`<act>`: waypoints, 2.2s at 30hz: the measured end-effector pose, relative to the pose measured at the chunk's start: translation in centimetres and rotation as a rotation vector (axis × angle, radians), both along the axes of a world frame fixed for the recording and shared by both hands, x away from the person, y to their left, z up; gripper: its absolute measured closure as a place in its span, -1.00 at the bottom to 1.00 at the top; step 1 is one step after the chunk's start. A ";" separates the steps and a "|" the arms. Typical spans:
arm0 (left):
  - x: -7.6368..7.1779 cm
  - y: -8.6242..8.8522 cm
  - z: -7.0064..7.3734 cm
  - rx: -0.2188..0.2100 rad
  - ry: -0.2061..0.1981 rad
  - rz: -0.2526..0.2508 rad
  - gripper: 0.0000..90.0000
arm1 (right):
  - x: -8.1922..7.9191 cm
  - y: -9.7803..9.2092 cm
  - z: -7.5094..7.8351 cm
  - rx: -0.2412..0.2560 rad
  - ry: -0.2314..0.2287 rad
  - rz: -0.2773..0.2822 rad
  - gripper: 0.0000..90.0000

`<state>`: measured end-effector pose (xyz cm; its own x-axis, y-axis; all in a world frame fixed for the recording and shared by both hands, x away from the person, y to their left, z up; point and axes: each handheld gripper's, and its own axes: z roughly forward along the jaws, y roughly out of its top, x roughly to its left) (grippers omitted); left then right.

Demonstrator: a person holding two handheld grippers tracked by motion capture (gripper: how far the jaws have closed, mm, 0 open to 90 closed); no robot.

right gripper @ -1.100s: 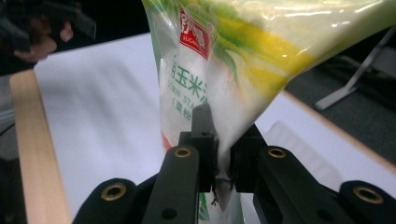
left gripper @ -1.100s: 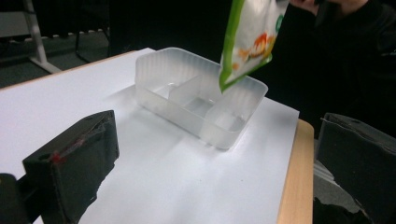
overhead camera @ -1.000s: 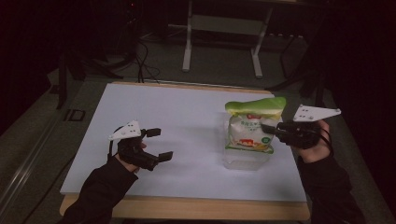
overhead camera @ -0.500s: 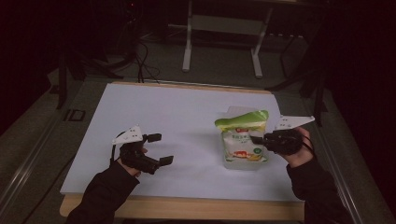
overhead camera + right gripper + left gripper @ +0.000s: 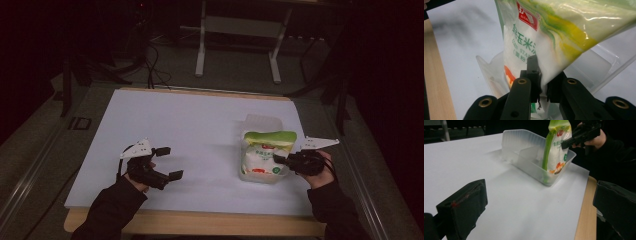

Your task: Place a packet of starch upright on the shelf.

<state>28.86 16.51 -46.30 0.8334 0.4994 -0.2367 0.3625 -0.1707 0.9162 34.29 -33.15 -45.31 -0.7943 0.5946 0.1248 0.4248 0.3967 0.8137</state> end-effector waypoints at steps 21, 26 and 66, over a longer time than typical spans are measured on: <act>-1.0 0.0 -1.6 0.019 -0.060 0.019 -1.00 | -3.5 -1.3 3.7 0.102 -0.097 -0.155 -0.69; -1.2 -0.4 -1.6 0.020 -0.090 0.002 -1.00 | -5.4 -0.4 4.7 0.116 -0.147 -0.129 -0.70; -1.8 -0.3 -2.3 0.045 -0.095 -0.017 -1.00 | -10.1 8.5 0.9 0.109 -0.186 0.109 -0.70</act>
<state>27.11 16.25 -48.63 0.8593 0.4936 -0.1338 0.2708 -0.2173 0.9378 24.21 -24.65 -44.43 -0.8683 0.4953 0.0288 0.2227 0.3372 0.9147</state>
